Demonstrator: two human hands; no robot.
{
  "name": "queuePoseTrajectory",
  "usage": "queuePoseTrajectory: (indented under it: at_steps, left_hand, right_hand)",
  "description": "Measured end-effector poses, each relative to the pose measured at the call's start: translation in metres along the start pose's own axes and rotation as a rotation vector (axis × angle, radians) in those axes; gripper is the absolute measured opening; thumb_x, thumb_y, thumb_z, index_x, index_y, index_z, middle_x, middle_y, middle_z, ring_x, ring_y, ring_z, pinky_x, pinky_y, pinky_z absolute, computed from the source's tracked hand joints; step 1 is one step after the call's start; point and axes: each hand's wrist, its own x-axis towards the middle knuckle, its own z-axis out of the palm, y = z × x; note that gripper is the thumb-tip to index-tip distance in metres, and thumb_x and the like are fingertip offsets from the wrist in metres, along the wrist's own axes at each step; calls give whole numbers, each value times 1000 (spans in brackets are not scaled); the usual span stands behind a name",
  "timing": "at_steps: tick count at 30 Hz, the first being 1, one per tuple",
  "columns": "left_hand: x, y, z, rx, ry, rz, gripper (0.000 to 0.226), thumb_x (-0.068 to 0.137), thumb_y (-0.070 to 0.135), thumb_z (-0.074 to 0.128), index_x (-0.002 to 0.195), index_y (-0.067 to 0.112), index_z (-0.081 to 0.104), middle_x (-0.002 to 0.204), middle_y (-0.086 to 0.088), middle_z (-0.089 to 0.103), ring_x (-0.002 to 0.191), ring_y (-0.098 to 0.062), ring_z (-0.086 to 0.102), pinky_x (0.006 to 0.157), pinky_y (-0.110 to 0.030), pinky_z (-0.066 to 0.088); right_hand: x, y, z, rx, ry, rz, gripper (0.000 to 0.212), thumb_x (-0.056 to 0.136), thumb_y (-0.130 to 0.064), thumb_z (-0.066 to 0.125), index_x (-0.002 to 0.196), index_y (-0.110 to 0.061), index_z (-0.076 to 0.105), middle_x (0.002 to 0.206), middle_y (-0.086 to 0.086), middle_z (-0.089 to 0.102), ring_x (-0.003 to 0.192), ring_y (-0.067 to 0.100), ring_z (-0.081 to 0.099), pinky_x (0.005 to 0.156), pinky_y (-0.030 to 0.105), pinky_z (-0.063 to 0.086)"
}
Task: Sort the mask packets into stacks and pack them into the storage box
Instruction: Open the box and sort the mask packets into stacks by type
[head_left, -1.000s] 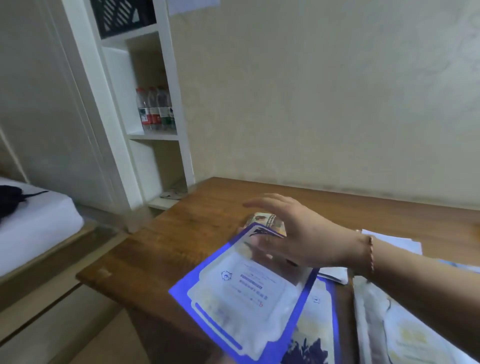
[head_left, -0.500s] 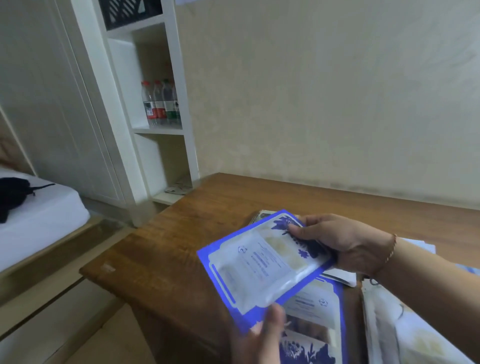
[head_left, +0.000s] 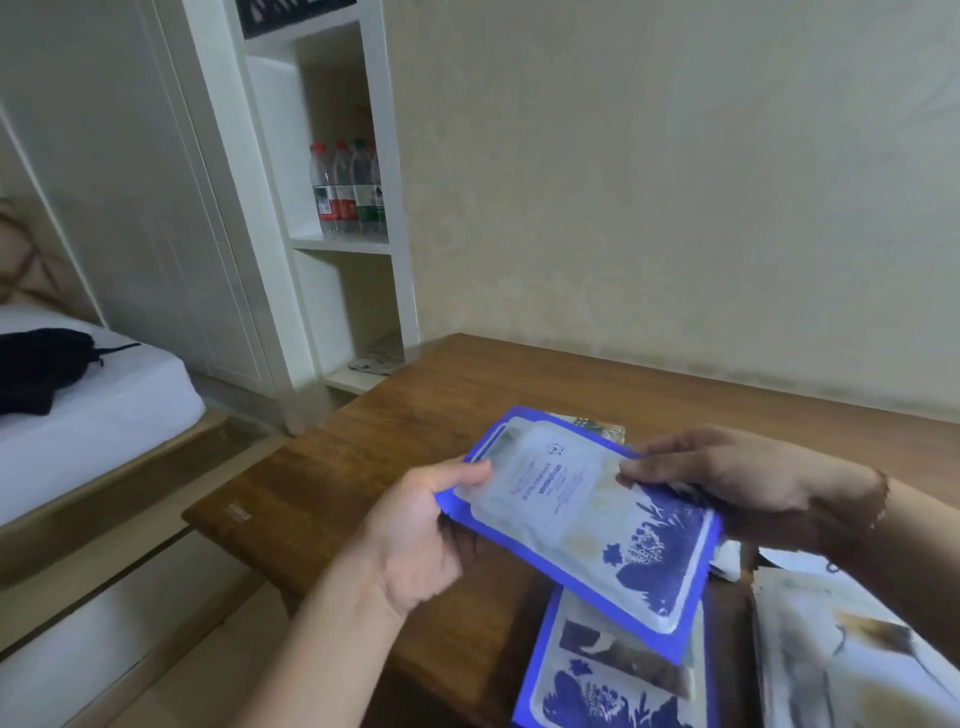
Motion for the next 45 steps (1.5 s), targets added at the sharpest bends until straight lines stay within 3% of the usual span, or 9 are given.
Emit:
queuePoseTrajectory:
  at_steps: [7, 12, 16, 22, 25, 29, 33, 40, 45]
  left_hand:
    - [14, -23, -3, -110, -170, -123, 46, 85, 42, 60, 111, 5, 68, 101, -22, 70, 73, -31, 72, 56, -36, 59]
    - [3, -42, 2, 181, -209, -35, 29, 81, 12, 72, 110, 11, 68, 104, -22, 71, 64, -23, 71, 44, -21, 52]
    - [-11, -44, -6, 418, -298, 11, 36, 82, 16, 69, 117, 21, 68, 108, -17, 71, 61, -19, 66, 46, -20, 50]
    - [-37, -81, -21, 1047, -15, 266, 93, 63, 46, 77, 144, 42, 33, 89, 19, 70, 80, 6, 61, 79, -12, 41]
    - [-40, -99, -32, 1330, 75, 421, 84, 62, 63, 68, 138, 49, 36, 99, 29, 53, 93, 12, 44, 79, -7, 36]
    - [-38, -116, -50, 1547, 135, 735, 75, 71, 77, 53, 126, 27, 63, 95, 29, 47, 94, 5, 42, 73, -10, 38]
    - [-43, -115, -48, 1680, 141, 792, 76, 76, 89, 29, 123, 36, 55, 117, 22, 53, 104, -4, 46, 72, -28, 45]
    - [-46, -111, -45, 1692, 166, 690, 63, 76, 89, 31, 118, 47, 52, 108, 28, 65, 106, -1, 49, 73, -48, 54]
    - [-46, -112, -45, 1586, 163, 712, 50, 73, 89, 40, 119, 69, 41, 126, 43, 46, 104, -3, 51, 71, -56, 55]
  right_hand:
    - [-1, 18, 15, 315, 227, -126, 14, 89, -2, 57, 100, 3, 64, 89, 21, 72, 66, 29, 68, 59, 36, 59]
    - [-13, 20, 20, 261, 208, -100, 18, 90, -11, 61, 105, -7, 70, 98, 11, 74, 72, 25, 69, 59, 34, 59]
    - [-6, 10, -12, 156, 464, -160, 26, 85, -9, 68, 111, -12, 64, 90, 15, 69, 71, 24, 64, 57, 33, 56]
    - [-3, 38, -10, -318, 420, -93, 19, 83, -5, 71, 101, -13, 71, 73, 4, 71, 44, 7, 57, 37, 16, 41]
    - [5, 45, -7, -740, 460, -184, 26, 79, -15, 75, 104, -24, 74, 80, -2, 73, 54, 0, 60, 49, 13, 43]
    - [3, 52, 0, -1070, 386, -241, 34, 80, -23, 72, 114, -25, 70, 94, -7, 67, 74, -1, 57, 65, 7, 41]
    - [1, 60, 6, -1227, 431, -327, 38, 85, -44, 65, 121, -30, 62, 123, -6, 55, 118, 17, 45, 101, 34, 41]
    - [-18, 61, 38, -1342, 182, -189, 74, 76, -78, 50, 135, -34, 43, 135, -11, 42, 124, 13, 36, 99, 35, 43]
    - [-15, 70, 39, -1340, 147, -160, 81, 76, -79, 47, 141, -32, 33, 140, -7, 37, 127, 16, 33, 104, 39, 40]
